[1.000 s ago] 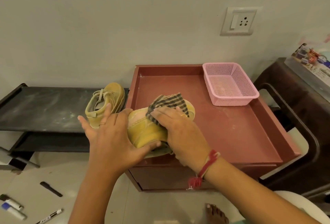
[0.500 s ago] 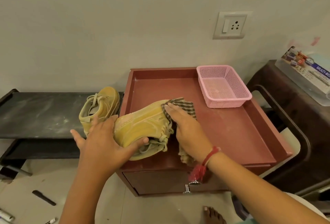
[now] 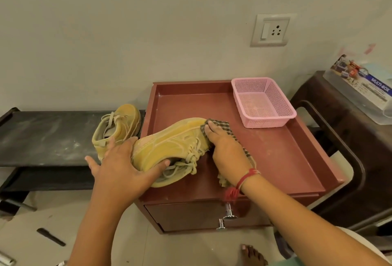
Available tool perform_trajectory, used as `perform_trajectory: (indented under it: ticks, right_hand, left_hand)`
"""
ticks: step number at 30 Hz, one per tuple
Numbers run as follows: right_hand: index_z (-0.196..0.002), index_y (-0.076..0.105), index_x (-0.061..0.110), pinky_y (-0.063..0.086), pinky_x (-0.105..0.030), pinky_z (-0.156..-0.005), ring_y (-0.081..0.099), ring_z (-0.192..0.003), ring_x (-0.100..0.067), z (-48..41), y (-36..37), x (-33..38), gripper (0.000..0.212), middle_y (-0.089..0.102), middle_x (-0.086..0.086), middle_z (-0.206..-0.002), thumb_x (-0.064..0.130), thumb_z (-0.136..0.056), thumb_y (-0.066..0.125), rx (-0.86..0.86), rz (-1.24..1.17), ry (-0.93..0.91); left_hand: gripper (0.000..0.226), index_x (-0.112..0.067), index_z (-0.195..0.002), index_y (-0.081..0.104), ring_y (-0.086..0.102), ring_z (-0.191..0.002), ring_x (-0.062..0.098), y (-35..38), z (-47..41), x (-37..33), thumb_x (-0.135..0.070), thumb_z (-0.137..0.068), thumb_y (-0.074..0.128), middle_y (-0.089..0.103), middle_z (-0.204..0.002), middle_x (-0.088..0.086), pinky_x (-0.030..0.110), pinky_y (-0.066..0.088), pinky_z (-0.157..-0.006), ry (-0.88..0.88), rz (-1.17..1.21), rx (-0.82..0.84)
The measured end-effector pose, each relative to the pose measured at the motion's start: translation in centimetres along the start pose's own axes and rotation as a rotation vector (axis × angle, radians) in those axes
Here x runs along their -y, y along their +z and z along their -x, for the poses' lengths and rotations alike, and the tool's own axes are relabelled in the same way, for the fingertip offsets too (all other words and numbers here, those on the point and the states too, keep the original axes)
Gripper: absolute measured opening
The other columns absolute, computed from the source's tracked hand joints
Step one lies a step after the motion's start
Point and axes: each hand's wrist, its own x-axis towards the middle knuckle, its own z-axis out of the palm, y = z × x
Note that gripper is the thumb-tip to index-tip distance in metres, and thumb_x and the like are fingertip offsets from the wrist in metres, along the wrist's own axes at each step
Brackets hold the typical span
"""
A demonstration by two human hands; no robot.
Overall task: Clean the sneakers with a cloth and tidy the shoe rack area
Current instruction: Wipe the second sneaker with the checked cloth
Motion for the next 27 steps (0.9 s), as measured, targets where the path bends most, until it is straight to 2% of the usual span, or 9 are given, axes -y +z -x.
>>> perform_trajectory:
  ticks: [3,5,8,11,14,16,20,23,27]
  right_hand:
    - [-0.137,0.043,0.015,0.014,-0.019,-0.113,0.028,-0.137,-0.014,0.8,0.8,2.2,0.061,0.036,-0.001,-0.147,-0.012,-0.083,0.038,-0.007,-0.167,-0.082]
    - [-0.139,0.04,0.019,0.014,-0.017,-0.111,0.026,-0.138,-0.01,0.9,0.7,2.4,0.065,0.032,0.003,-0.149,-0.013,-0.083,0.038,0.002,-0.115,-0.138]
    - [-0.144,0.028,0.025,0.018,-0.021,-0.11,0.019,-0.141,-0.011,0.2,-0.3,0.8,0.073,0.022,0.008,-0.153,-0.011,-0.081,0.038,0.043,0.077,-0.059]
    - [-0.141,0.037,0.022,0.02,-0.021,-0.109,0.027,-0.138,-0.016,-0.2,-0.6,-0.8,0.067,0.031,0.003,-0.15,-0.007,-0.081,0.039,0.057,0.025,0.052]
    - [-0.135,0.046,0.013,0.027,-0.023,-0.106,0.043,-0.128,-0.022,-0.8,-1.2,-1.9,0.057,0.048,-0.008,-0.138,-0.008,-0.083,0.039,-0.209,-0.157,0.264]
    - [-0.135,0.044,0.01,0.027,-0.023,-0.108,0.043,-0.128,-0.02,-0.6,-1.2,-0.9,0.054,0.048,-0.007,-0.138,-0.009,-0.085,0.039,-0.299,-0.235,0.227]
    - [-0.146,0.022,0.017,0.017,-0.021,-0.114,0.019,-0.141,-0.011,1.7,1.2,1.1,0.078,0.02,0.001,-0.154,-0.017,-0.078,0.038,0.043,-0.015,-0.145]
    - [-0.149,0.01,0.021,0.025,-0.029,-0.113,0.011,-0.143,-0.015,1.2,0.6,-0.5,0.08,0.002,0.006,-0.156,-0.015,-0.081,0.034,0.104,0.104,-0.069]
    - [-0.146,0.024,0.022,0.029,-0.028,-0.107,0.033,-0.135,-0.02,0.7,-0.1,-1.1,0.071,0.011,0.005,-0.156,-0.008,-0.082,0.037,0.077,0.033,0.127]
  left_hand:
    - [0.117,-0.022,-0.137,0.046,0.03,-0.14,0.028,-0.1,0.1,-0.1,-0.095,-0.047,0.033,0.052,-0.138,0.001,0.065,0.0,-0.112,0.011,-0.018,-0.001]
    - [0.119,-0.022,-0.137,0.046,0.027,-0.141,0.028,-0.1,0.2,-0.1,-0.096,-0.045,0.032,0.051,-0.139,0.001,0.064,-0.002,-0.112,0.015,-0.028,0.005]
    - [0.12,-0.022,-0.137,0.046,0.029,-0.141,0.027,-0.1,0.0,-0.1,-0.098,-0.045,0.031,0.051,-0.139,0.001,0.065,-0.003,-0.112,-0.002,-0.011,0.009]
    - [0.118,-0.023,-0.136,0.046,0.034,-0.137,0.029,-0.1,-0.2,0.0,-0.097,-0.045,0.03,0.051,-0.138,0.001,0.066,0.0,-0.112,-0.034,0.04,0.013]
    - [0.121,-0.024,-0.14,0.042,0.035,-0.136,0.029,0.0,-0.2,0.1,-0.098,-0.045,0.028,0.049,-0.141,0.001,0.066,0.0,-0.112,-0.051,0.058,0.026]
    - [0.123,-0.024,-0.141,0.04,0.038,-0.134,0.028,0.0,-0.2,0.2,-0.099,-0.044,0.027,0.048,-0.141,0.001,0.066,0.0,-0.112,-0.06,0.081,0.036]
    - [0.118,-0.025,-0.137,0.044,0.043,-0.129,0.029,-0.1,-0.3,0.0,-0.097,-0.044,0.031,0.052,-0.136,0.001,0.066,0.002,-0.112,-0.068,0.12,0.038]
    - [0.118,-0.025,-0.138,0.044,0.043,-0.129,0.03,-0.1,-0.4,0.1,-0.095,-0.044,0.033,0.052,-0.137,0.002,0.066,0.003,-0.112,-0.084,0.137,0.039]
    - [0.119,-0.028,-0.139,0.043,0.043,-0.129,0.029,-0.2,-0.2,-0.1,-0.095,-0.041,0.035,0.051,-0.138,-0.001,0.065,0.002,-0.113,-0.124,0.177,0.042]
